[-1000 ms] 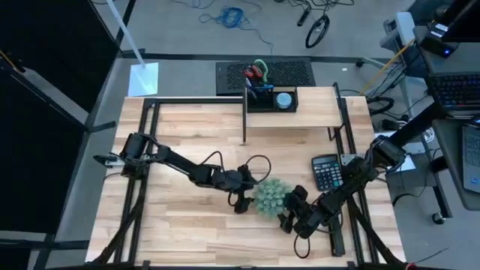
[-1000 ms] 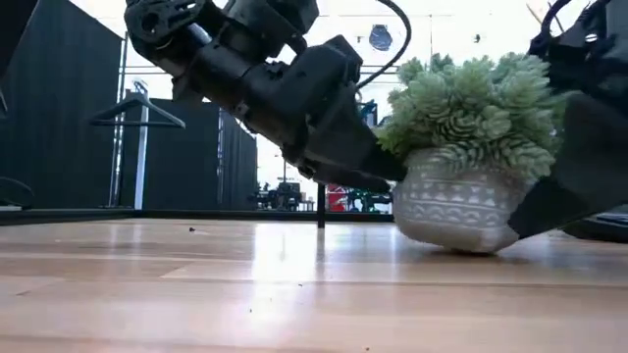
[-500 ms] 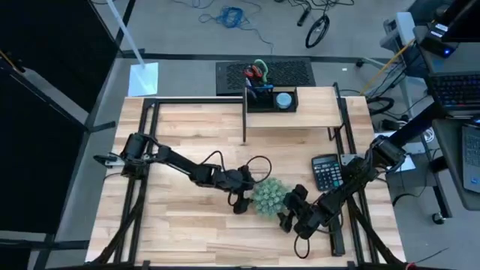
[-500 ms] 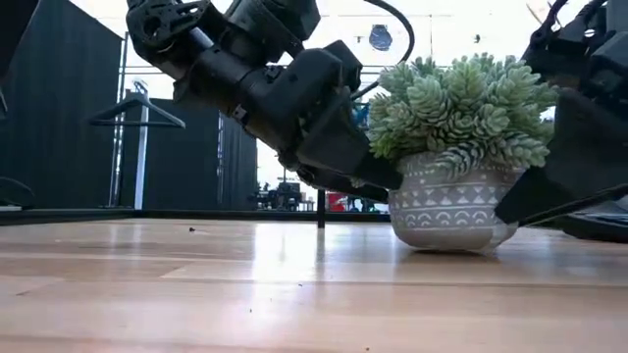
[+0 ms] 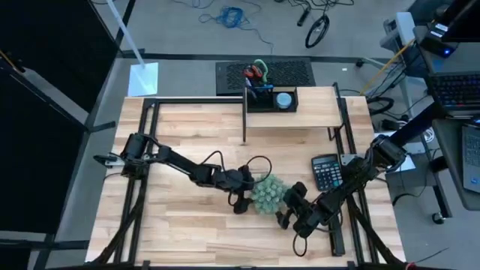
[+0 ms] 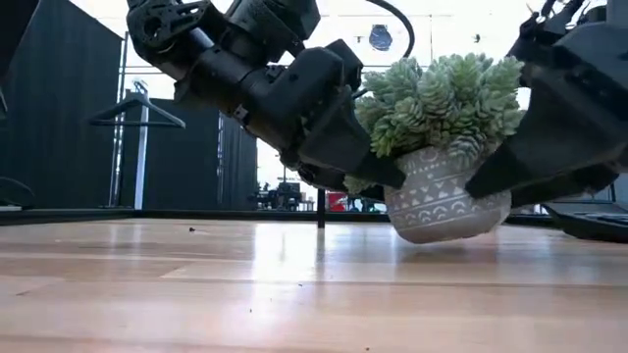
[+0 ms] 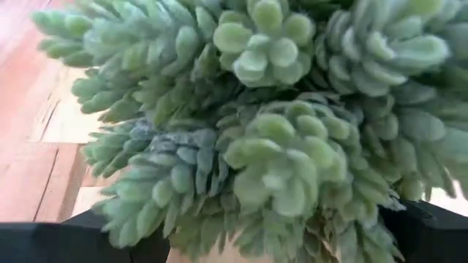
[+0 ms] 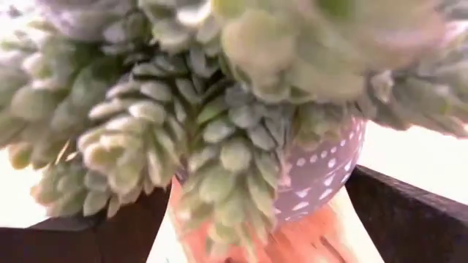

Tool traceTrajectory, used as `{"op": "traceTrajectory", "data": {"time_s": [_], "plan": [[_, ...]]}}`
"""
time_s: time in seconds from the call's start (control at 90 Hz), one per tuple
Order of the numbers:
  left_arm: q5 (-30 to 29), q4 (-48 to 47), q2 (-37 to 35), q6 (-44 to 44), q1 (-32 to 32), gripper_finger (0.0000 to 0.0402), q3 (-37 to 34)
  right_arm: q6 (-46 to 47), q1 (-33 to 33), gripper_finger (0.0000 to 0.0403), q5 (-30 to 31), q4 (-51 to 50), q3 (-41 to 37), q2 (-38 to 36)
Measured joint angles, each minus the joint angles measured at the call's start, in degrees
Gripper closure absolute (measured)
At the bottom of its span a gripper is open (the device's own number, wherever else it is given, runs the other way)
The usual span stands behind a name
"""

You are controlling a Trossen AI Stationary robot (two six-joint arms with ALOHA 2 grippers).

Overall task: Pick and place office supplies into organizer
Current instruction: Put the gray patterned vase plant on the wooden shelf

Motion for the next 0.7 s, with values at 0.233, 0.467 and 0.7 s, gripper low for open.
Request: {"op": "traceTrajectory", "data": {"time_s": [0.233, 0.467, 0.7], "plan": [[0.0, 0.0, 0.0, 0.0, 0.0, 0.0093, 0.0, -0.6, 0.0, 0.0017, -1.8, -0.2, 0.0, 0.0], [0.0, -0.1, 0.0, 0.0, 0.0, 0.0093, 0.0, -0.8, 0.0, 0.0018, -5.8, -0.3, 0.0, 0.0], [0.0, -0.1, 0.0, 0.0, 0.0, 0.0093, 0.0, -0.9, 0.0, 0.0018, -6.6, -0.3, 0.0, 0.1]]}}
